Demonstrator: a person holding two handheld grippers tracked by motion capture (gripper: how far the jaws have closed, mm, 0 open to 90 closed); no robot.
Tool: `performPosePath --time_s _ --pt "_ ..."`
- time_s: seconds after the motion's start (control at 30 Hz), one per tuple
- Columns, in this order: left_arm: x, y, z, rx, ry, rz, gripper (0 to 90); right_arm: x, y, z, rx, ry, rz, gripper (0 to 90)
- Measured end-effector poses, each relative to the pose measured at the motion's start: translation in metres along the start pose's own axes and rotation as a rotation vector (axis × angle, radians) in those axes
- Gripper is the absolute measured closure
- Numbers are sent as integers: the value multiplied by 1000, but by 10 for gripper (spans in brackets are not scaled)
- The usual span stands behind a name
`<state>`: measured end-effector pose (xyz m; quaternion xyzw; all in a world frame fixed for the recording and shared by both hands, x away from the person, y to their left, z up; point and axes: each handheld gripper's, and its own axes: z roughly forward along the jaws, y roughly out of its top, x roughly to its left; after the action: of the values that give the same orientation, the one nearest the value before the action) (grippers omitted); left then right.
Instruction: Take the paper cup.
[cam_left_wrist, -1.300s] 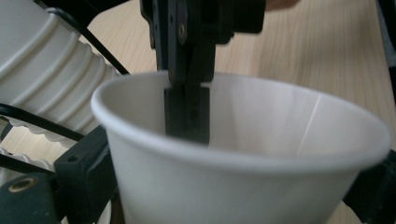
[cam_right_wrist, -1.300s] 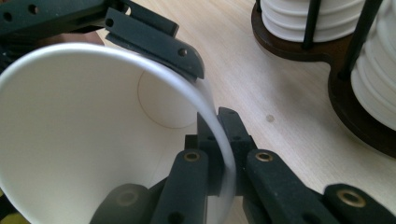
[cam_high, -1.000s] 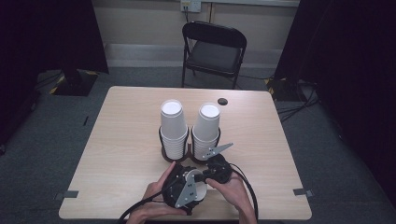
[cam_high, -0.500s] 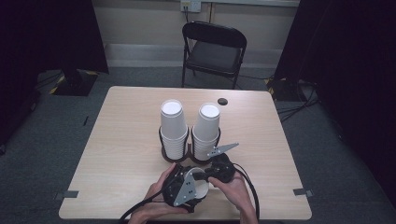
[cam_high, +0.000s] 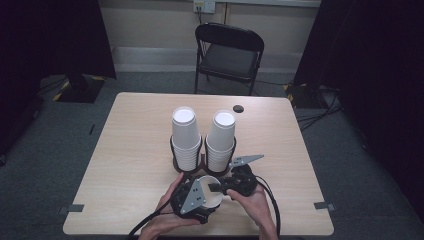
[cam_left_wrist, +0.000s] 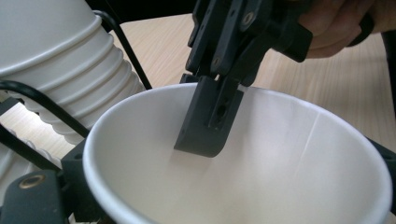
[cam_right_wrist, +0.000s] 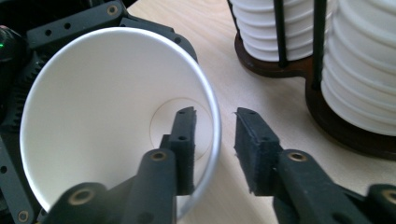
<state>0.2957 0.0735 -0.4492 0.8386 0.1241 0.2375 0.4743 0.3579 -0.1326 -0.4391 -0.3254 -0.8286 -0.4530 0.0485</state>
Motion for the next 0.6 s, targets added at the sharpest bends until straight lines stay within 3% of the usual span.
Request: performPosePath --time_s 0.37,0.6 --pt "10 -7 -4 -54 27 -95 104 5 -2 -13 -117 -44 -38 578" --pt "20 -22 -9 -70 60 -165 100 0 -11 -24 -263 -112 -63 458"
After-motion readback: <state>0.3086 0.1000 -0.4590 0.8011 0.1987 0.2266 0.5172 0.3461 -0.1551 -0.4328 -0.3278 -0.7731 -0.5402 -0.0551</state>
